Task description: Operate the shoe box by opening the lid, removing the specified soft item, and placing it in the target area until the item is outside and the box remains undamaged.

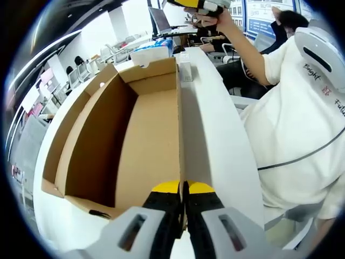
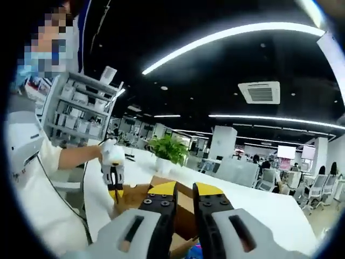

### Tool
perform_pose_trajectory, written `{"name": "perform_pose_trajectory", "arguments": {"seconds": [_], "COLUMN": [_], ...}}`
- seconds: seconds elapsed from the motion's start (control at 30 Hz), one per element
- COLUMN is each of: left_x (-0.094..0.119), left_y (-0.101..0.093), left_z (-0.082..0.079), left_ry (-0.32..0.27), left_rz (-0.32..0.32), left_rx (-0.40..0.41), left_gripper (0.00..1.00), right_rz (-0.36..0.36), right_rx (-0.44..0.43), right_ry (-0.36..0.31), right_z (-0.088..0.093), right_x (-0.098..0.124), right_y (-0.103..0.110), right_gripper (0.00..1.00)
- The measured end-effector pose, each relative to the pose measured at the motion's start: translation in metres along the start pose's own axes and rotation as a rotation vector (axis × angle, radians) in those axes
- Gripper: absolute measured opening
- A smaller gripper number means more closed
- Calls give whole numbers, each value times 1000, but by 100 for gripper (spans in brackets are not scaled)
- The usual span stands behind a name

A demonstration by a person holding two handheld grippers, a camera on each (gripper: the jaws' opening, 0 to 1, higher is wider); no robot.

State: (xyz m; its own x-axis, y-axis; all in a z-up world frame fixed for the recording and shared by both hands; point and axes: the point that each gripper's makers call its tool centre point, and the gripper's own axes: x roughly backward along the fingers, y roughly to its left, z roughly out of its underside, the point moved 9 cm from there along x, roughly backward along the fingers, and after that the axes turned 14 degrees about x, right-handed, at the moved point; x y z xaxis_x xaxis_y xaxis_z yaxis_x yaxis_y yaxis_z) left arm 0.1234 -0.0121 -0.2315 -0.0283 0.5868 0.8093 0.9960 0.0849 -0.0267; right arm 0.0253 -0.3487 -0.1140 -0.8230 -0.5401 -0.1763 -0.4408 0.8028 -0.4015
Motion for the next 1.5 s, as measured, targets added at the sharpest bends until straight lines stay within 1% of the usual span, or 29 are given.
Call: {"name": "perform_pose_trajectory", "arguments": {"seconds": [0.03,0.07,0.1,0.17,0.23,0.3,0.37,0.4,0.5,0.63,0.67,0.7,0.73,0.77,0.87,0.97,1.0,1.03,1.07,1.13,1.17,1.2,1.23,1.3,1.33,1.37,1.4,1.47,1.5], "left_x": [0,0,0,0,0,0,0,0,0,0,0,0,0,0,0,0,0,0,0,0,0,0,0,0,0,1,1,1,1], "left_y": [0,0,0,0,0,0,0,1,1,0,0,0,0,0,0,0,1,1,1,2,1,1,1,1,1,1,1,1,1], "left_z": [0,0,0,0,0,-1,-1,-1,-1,-1,-1,-1,-1,-1,-1,-1,-1,-1,-1,-1,-1,-1,-1,-1,-1,-1,-1,0,0], "left_ry": [0,0,0,2,3,3,3,3,4,6,6,5,5,5,6,5,4,4,4,6,6,6,4,1,-1,-2,-3,-4,-5], "left_rz": [-1,-2,-2,-3,-2,0,3,4,6,4,3,4,5,6,5,7,10,12,16,19,19,18,15,15,16,18,19,20,21], "left_rx": [1,2,3,3,3,3,9,11,14,14,10,4,-1,1,6,9,7,8,9,21,18,17,19,17,17,19,17,16,16], "left_gripper": [1,1,1,1,1,1,1,1,1,1,1,1,1,1,1,1,1,1,1,1,1,1,1,1,1,1,1,1,1], "right_rz": [15,21,34,46,82,88,95,82,83,88,111,143,151,148,148,152,154,157,120,85,94,93,98,111,126,119,93,96,86], "right_rx": [-36,-88,-154,-192,-194,-192,-191,-166,-170,-177,-170,-120,-102,-105,-114,-126,-65,-9,41,16,5,-55,-73,-80,-47,-54,-92,-100,-114], "right_ry": [-20,-61,-79,-37,-18,-10,10,34,25,20,33,43,56,78,80,100,59,40,80,147,128,86,82,128,158,153,193,230,276], "right_z": [-1,-3,-5,-2,0,1,3,3,-1,-10,-12,-14,-15,-15,-17,-18,-25,-30,-34,-41,-45,-50,-51,-46,-42,-40,-35,-31,-26], "right_x": [1,3,4,6,7,7,7,6,1,-3,-3,-2,-2,-3,-7,-15,-21,-27,-36,-45,-49,-54,-57,-66,-73,-78,-84,-91,-100], "right_y": [0,-1,-3,-6,-8,-8,-6,-4,-4,-5,-5,-7,-6,-4,-4,-9,-14,-18,-21,-28,-33,-35,-39,-49,-55,-58,-60,-66,-70], "right_gripper": [9,9,9,11,17,21,19,16,15,18,18,18,19,20,27,31,30,26,26,25,25,23,22,22,22,23,23,26,27]}}
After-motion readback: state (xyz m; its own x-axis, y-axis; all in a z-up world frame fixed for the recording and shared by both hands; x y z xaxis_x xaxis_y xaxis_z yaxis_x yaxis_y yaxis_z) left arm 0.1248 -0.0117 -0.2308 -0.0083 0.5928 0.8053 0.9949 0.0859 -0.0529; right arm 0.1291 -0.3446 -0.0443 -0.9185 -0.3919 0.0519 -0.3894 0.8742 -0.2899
